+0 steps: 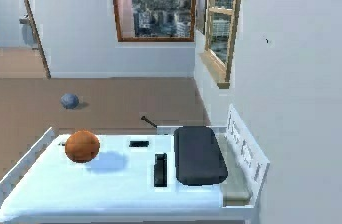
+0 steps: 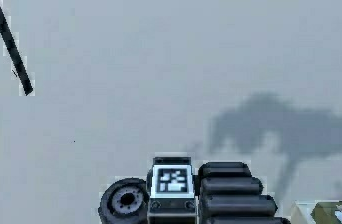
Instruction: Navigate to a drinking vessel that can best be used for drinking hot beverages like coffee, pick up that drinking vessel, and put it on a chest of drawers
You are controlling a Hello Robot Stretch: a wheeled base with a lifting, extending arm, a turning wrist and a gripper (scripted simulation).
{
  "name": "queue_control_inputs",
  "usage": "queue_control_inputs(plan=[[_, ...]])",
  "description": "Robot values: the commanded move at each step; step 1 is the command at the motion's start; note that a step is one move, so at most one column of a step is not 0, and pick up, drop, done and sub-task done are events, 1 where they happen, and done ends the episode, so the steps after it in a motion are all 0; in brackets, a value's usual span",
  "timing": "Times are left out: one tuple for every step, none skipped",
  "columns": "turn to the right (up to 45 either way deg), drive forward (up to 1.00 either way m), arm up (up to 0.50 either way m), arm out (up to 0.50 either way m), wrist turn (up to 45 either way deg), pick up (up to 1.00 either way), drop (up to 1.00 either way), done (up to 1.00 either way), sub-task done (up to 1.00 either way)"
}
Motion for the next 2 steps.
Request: queue_control_inputs(plan=[[45.0,0.0,0.0,0.0,0.0,0.0,0.0,0.0,0.0],[45.0,0.0,0.0,0.0,0.0,0.0,0.0,0.0,0.0]])
